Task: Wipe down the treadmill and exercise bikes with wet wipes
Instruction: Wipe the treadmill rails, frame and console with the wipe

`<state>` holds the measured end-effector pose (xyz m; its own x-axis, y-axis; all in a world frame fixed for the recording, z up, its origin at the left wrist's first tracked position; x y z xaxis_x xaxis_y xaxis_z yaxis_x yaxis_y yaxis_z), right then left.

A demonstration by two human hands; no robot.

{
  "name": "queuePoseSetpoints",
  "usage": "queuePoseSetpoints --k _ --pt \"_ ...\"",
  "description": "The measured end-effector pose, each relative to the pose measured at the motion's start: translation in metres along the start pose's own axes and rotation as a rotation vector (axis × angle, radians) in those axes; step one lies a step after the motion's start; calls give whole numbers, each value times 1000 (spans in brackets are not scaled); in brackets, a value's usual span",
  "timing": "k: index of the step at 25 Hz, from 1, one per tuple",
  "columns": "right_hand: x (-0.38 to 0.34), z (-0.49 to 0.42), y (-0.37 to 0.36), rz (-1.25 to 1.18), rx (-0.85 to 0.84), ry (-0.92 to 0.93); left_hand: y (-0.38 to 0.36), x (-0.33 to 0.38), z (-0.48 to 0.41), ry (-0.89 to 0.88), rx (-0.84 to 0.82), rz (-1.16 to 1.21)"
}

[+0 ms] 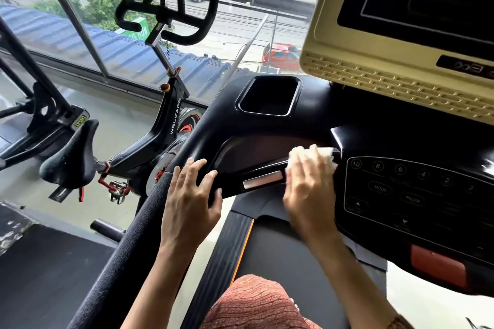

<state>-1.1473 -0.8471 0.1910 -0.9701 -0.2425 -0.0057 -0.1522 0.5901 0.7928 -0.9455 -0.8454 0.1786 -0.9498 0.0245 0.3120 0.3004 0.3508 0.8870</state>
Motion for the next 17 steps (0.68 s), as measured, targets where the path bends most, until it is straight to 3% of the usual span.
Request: queuePoseSetpoints --k 3,8,12,17 --pt "-17 30 -11 -149 -38 98 -1 0 0 1 -1 3" --pt "7 38 -15 -143 -4 -43 -2 0 0 -2 -5 1" --pt "-20 33 -19 -124 -21 282 -2 -2 0 4 -11 28" --pt "1 25 -9 -61 20 114 -1 -6 3 -3 -33 89"
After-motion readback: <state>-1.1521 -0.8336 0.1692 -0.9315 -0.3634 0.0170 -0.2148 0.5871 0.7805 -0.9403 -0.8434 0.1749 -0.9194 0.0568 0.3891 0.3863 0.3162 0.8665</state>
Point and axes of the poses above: each hand's wrist, its own z-axis away from the middle knuckle, its own y-axis out of the back of the hand, x = y × z, the point moved 9 cm from there along -z, towards the middle knuckle, and after that the axes turned 12 degrees about y, right-handed, at the moved point
